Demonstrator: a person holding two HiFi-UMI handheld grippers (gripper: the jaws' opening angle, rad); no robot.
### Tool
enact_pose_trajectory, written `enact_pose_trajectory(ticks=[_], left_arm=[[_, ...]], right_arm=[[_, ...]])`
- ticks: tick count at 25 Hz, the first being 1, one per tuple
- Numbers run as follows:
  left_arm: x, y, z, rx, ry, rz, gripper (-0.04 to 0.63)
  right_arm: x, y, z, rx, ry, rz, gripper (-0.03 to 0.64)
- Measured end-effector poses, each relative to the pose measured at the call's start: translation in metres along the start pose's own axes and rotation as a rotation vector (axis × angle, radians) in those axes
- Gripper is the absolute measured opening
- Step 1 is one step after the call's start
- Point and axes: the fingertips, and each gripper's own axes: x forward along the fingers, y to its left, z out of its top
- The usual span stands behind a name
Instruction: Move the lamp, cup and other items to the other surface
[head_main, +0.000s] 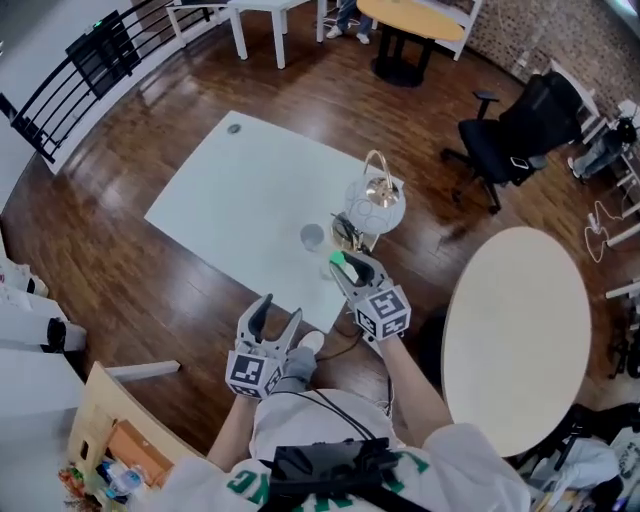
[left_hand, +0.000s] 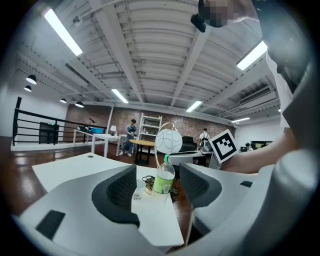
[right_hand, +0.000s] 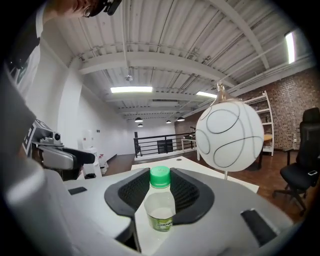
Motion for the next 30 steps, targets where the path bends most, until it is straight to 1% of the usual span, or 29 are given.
enact_pose_trajectory(ticks=[4,7,10,12,13,14,19,21,22,27,28,30], left_arm=[[-0.008,0.036,-0.004,-0.004,-0.008,0.045,0.261],[-0.015,0.038,-0.006,-0.011,0.008,0.067,0.261],[-0.013,0.038,-0.005,-0.008,0.011,0.062,0.261],[-0.008,0.038,-0.003,-0.001,0.000,0.049,0.261],[-0.004,0.038,-0.001,0.004,-0.009,0.039,0.261],[-0.001,0.036,0.001,0.009,-0.015,0.028,0.261],[0.019,0.014,0.016,0.033,-0.039,-0.049,0.261],[0.027,-0.002,0.025,0.041,-0.049,-0.091,0.261],[0.032,-0.012,0.030,0.045,-0.051,-0.120,0.250],[0.052,-0.074,0.045,0.058,-0.083,-0.274,0.250],[0.056,-0.088,0.045,0.060,-0.083,-0.308,0.250],[0.067,-0.117,0.042,0.069,-0.081,-0.384,0.250]], right_arm=[[0.032,0.006,-0.009,0.002,0.025,0.002,0.149],[0.032,0.010,-0.017,0.011,0.039,0.006,0.150],[0.029,0.011,-0.018,0.041,0.023,0.013,0.161],[0.028,0.008,-0.016,0.056,-0.001,-0.004,0.187],[0.027,0.005,-0.015,0.062,-0.013,-0.017,0.223],[0.025,0.003,-0.013,0.067,-0.021,-0.030,0.244],[-0.004,-0.008,-0.004,0.100,-0.068,-0.077,0.245],[-0.023,-0.015,0.001,0.112,-0.100,-0.104,0.245],[-0.034,-0.019,0.004,0.114,-0.112,-0.125,0.245],[-0.113,-0.043,0.012,0.126,-0.176,-0.266,0.245],[-0.133,-0.050,0.012,0.125,-0.190,-0.309,0.245],[-0.177,-0.066,0.011,0.119,-0.218,-0.424,0.247]])
